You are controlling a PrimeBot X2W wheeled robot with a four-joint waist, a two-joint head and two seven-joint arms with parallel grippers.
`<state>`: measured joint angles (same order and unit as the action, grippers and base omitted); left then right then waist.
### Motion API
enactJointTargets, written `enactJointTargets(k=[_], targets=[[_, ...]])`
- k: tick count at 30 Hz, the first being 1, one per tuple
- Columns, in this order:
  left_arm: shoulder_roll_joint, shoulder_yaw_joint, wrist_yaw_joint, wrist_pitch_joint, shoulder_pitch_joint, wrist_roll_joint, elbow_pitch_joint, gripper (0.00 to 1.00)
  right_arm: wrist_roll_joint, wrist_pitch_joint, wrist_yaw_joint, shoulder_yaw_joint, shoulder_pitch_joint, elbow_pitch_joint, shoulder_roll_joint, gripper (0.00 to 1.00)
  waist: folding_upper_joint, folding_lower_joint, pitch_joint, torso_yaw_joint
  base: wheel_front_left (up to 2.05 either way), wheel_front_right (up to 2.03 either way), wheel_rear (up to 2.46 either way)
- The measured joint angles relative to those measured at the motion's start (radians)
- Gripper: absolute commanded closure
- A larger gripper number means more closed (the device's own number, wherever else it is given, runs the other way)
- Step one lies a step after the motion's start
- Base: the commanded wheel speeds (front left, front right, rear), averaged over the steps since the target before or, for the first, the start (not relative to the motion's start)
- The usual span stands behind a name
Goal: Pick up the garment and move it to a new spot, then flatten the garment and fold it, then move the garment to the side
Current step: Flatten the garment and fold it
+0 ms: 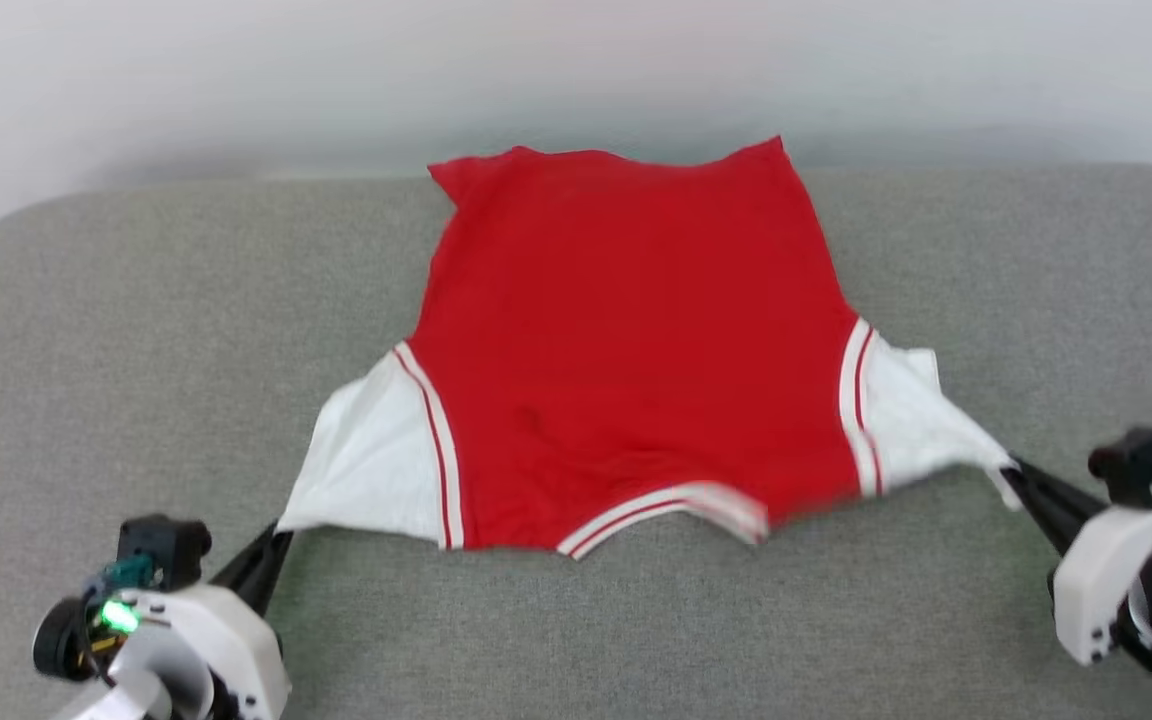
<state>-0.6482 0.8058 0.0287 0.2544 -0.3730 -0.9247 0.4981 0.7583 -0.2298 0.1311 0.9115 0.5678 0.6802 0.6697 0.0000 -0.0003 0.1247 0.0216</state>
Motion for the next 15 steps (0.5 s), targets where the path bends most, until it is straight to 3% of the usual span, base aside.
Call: enactJointTargets(k=[9, 15], targets=[[-0.083, 0.002, 0.084, -0.022, 0.195, -0.05, -0.142, 1.0, -0.01, 0.004, 0.0, -0.116, -0.307, -0.117, 0.074, 1.0, 0.0, 0.0, -0.091, 0.003, 0.0, 0.0, 0.0], [-0.135, 0.002, 0.14, -0.027, 0.311, -0.08, -0.232, 1.0, -0.048, 0.085, 0.0, -0.219, -0.519, -0.224, 0.082, 1.0, 0.0, 0.0, -0.127, 0.01, 0.0, 0.0, 0.0]])
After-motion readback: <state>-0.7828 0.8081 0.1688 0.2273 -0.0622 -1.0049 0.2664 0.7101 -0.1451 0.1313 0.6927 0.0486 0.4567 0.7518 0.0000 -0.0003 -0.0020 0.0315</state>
